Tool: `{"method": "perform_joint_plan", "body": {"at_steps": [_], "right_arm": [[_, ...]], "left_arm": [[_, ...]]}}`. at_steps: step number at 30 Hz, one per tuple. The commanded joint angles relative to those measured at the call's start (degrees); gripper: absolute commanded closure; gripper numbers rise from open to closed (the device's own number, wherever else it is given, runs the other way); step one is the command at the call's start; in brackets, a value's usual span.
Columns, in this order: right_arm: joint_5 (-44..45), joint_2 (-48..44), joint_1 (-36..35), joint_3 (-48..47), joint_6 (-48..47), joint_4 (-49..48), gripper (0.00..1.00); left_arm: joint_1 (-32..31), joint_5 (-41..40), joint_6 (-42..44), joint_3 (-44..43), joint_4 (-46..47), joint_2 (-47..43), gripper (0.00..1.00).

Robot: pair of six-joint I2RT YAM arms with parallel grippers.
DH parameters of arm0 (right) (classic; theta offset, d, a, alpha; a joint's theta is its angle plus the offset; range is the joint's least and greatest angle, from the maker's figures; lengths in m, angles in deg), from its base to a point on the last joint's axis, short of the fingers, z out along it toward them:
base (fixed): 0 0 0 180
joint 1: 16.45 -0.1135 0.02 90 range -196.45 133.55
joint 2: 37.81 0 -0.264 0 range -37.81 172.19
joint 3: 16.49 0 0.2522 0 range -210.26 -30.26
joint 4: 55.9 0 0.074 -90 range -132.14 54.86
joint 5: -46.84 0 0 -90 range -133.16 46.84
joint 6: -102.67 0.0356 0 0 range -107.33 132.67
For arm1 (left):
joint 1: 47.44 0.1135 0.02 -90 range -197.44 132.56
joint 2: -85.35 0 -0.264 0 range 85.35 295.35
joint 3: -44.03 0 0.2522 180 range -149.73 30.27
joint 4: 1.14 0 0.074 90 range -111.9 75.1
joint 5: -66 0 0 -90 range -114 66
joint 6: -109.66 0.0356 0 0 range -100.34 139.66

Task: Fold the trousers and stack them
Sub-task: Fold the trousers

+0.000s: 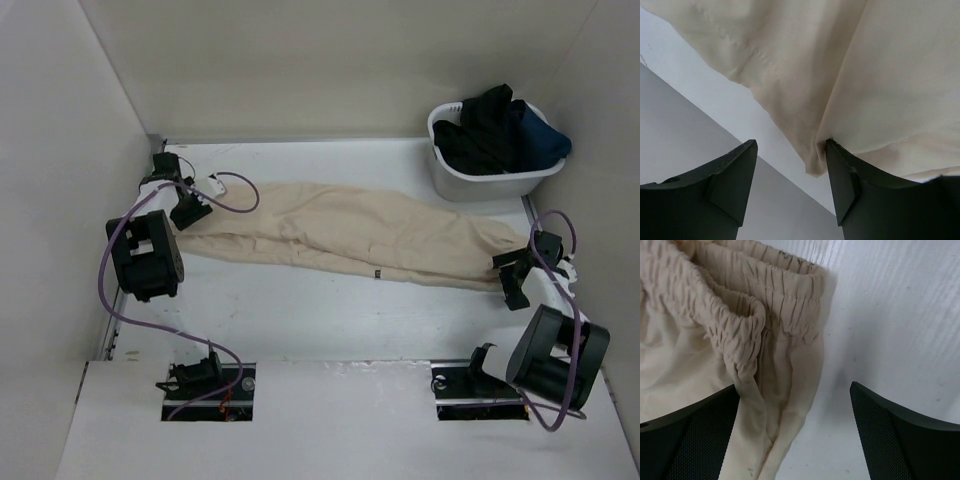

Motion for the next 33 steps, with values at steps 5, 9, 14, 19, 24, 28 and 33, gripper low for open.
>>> {"method": "perform_joint_plan", "body": {"at_steps": [5,9,14,19,24,28,33], "right_arm": [[-1.6,7.2,0.2,-3.5,0.9,-7.2,0.16],[-2.1,7.8,0.4,-4.4,-0.2,-7.8,0.26],[-2.6,8.5,0.3,-4.3,-0.3,-8.9,0.37],[-1.8,9.0,0.0,-4.7,-1.5,-8.9,0.34],[-1.5,9.8,-0.7,-5.7,-2.7,-8.2,0.32],[-0.5,10.4,-1.5,-6.4,-2.8,-7.3,0.31],[0.2,10.4,-2.0,-6.4,-2.8,-7.3,0.34]], "left_arm": [[1.7,1.4,-0.1,-1.3,2.7,2.4,0.44],[1.4,3.0,0.3,-0.7,-0.5,1.7,0.45],[1.2,3.1,1.8,-1.3,-5.2,-0.4,0.48],[1.2,5.1,4.6,-3.4,-12.6,-4.5,0.43],[1.0,4.1,5.6,-1.8,-15.1,-2.7,0.46],[0.7,3.4,4.7,-0.4,-11.9,-1.8,0.46],[0.5,2.6,4.0,-0.8,-8.1,-0.4,0.56]]}}
